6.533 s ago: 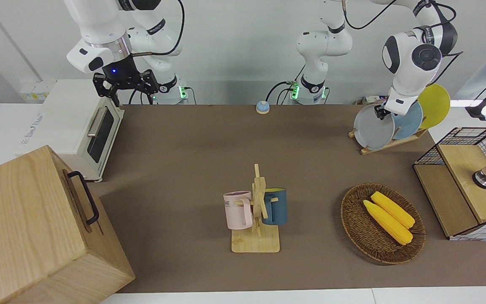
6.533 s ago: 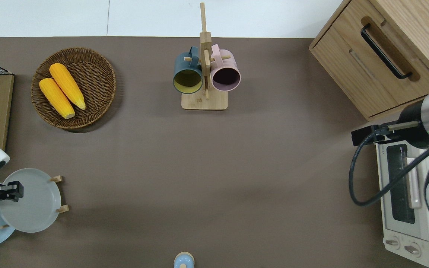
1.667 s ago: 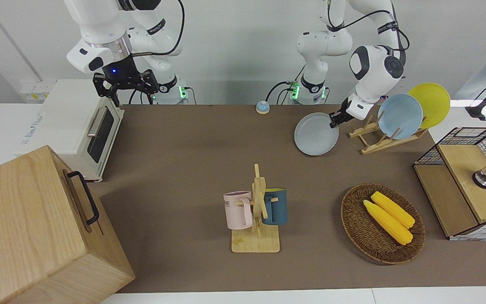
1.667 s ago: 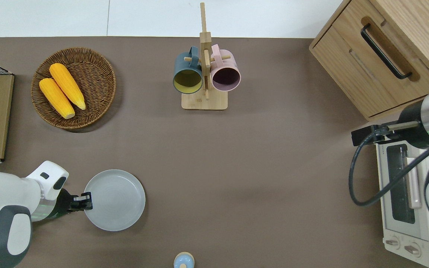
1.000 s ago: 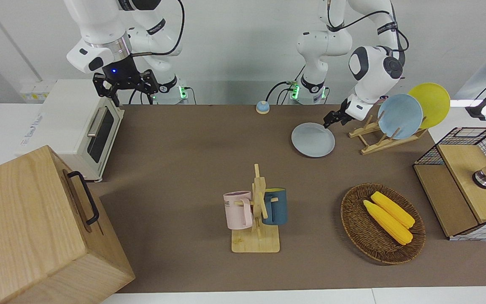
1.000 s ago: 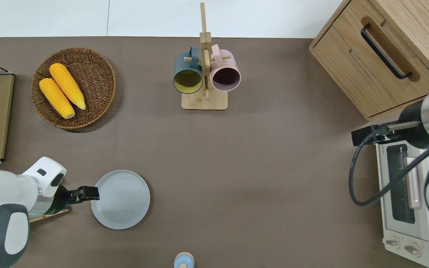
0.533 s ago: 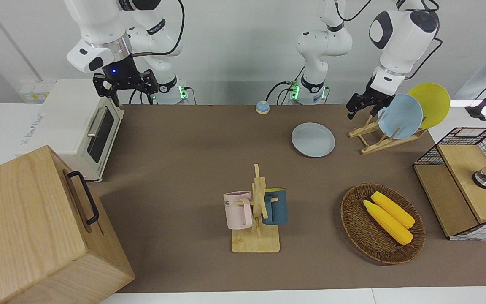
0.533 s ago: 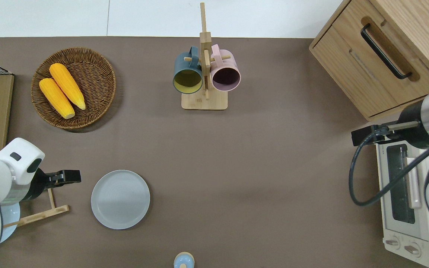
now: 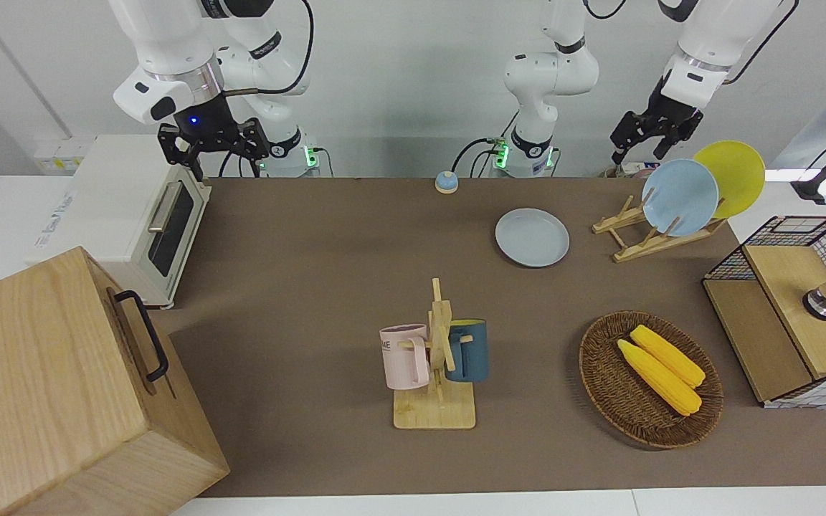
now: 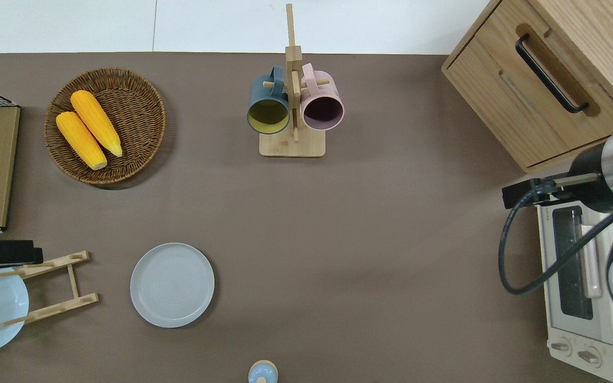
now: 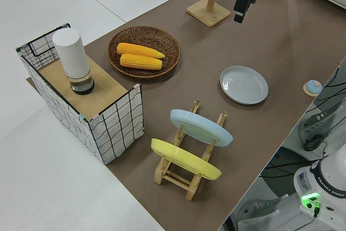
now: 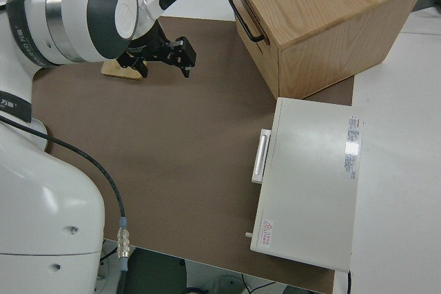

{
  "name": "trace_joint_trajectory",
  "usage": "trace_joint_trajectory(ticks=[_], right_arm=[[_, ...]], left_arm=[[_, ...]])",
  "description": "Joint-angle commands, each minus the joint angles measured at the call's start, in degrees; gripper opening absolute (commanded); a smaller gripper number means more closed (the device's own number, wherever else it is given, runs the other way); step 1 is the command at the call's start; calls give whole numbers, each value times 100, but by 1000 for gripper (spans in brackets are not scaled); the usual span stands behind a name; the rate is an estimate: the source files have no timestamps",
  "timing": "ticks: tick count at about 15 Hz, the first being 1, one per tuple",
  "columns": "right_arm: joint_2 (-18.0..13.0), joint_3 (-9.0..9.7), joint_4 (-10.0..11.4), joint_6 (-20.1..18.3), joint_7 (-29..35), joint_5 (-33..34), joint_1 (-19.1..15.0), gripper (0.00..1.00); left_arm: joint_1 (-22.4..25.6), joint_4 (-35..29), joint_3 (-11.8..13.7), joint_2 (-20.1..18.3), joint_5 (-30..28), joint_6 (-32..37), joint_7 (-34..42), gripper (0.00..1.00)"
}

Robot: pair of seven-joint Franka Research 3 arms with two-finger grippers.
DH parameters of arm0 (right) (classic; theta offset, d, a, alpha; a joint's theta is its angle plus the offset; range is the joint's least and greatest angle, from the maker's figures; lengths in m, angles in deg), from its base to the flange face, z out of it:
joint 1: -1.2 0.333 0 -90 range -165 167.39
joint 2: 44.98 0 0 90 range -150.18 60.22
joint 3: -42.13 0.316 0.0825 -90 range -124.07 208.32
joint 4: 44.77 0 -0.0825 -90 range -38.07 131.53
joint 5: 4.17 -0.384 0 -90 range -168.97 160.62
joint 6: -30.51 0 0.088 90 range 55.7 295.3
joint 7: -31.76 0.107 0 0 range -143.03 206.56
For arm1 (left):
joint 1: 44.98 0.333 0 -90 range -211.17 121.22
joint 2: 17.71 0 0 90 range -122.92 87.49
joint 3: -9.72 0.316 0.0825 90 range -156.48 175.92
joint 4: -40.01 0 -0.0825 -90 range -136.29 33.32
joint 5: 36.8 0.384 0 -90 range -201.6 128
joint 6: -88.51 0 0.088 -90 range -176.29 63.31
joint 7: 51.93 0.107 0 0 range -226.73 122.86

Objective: Pick gray plate from low plate rack and place it on table with left arm
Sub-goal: 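Open the left gripper and withdraw it toward the robot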

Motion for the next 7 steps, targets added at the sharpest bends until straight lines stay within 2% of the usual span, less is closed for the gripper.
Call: trace_joint_trajectory(ticks=[1, 7], right_arm=[[-11, 138, -59, -98, 80, 12, -150, 983], [-11, 138, -59, -98, 80, 12, -150, 983]], left_arm=[[20, 411, -88, 159, 167, 372, -20, 993], [21, 350, -79, 177, 343, 364, 24, 993]])
